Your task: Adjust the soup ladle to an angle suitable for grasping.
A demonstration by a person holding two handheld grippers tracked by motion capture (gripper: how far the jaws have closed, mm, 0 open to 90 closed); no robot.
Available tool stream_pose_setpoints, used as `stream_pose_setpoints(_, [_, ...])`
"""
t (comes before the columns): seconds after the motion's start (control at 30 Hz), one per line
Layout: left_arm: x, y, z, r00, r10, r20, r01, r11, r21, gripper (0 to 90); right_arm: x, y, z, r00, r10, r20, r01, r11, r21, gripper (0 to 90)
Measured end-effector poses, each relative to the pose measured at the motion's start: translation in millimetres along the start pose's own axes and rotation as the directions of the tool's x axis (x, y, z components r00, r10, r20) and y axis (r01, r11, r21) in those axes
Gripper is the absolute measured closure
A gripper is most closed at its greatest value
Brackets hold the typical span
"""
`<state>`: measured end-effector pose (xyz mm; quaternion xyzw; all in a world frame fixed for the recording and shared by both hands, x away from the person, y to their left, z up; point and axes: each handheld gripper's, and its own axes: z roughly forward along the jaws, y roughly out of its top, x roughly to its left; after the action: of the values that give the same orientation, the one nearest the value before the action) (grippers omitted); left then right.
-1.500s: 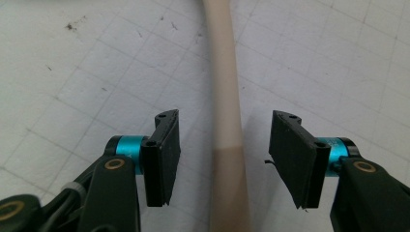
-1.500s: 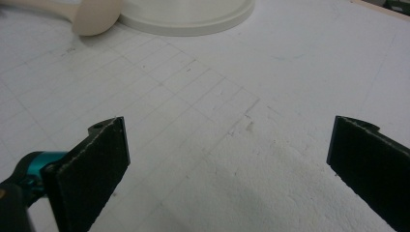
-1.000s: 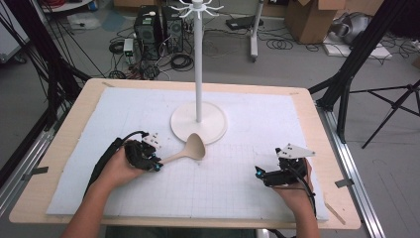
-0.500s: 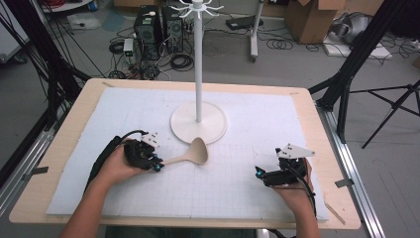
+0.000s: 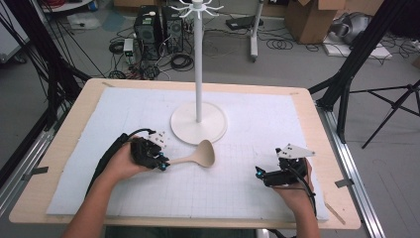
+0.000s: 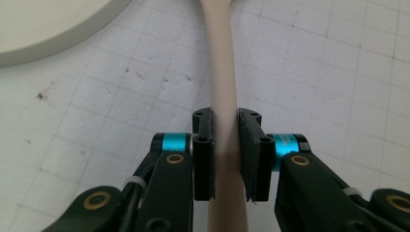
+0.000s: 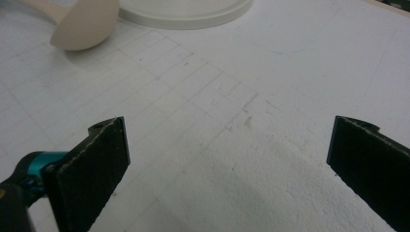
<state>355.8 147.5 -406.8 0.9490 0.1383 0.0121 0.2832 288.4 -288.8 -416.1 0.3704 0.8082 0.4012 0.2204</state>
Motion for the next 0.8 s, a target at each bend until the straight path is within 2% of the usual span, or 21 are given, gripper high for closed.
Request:
stream_pose_setpoints(0.17, [-1.7,8.3,9.8,0.9998,0.005,0.017,-0.005,0.9999,0.010,76.9,-1.2,-0.5,-1.6,1.0000,0.006,0.004,-0.006,1.000,-0.004,0.2])
stream_pose_setpoints(0.3, [-5.6,18.8,18.1,0.9992,0.033,0.024,-0.033,0.9995,0.003,76.9,-1.3,-0.6,-1.6,1.0000,0.005,0.004,-0.005,1.000,-0.003,0.1])
stream_pose_setpoints(0.37, [-7.5,25.4,23.1,0.9986,0.041,0.034,-0.041,0.9992,0.003,76.9,-1.2,-0.6,-1.7,1.0000,0.004,0.004,-0.004,1.000,-0.003,0.1])
stream_pose_setpoints(0.43, [-10.9,37.2,30.2,0.9964,0.069,0.050,-0.069,0.9976,0.001,76.8,-1.7,-0.7,-2.2,1.0000,0.006,0.003,-0.006,1.000,-0.008,0.2])
stream_pose_setpoints(0.5, [-12.3,41.7,32.7,0.9953,0.083,0.051,-0.083,0.9965,0.001,76.9,-2.1,-0.7,-2.8,1.0000,0.005,0.004,-0.005,1.000,-0.011,0.2])
stream_pose_setpoints(0.53, [-15.0,50.7,38.3,0.9935,0.096,0.061,-0.097,0.9953,0.003,76.8,-3.0,-0.8,-4.3,1.0000,0.007,0.005,-0.007,1.000,-0.018,0.2])
stream_pose_setpoints(0.8, [-19.4,74.0,58.3,0.9894,0.126,0.073,-0.126,0.9920,0.002,76.8,-6.7,-1.5,-10.4,0.9997,0.022,0.011,-0.022,0.999,-0.037,0.2])
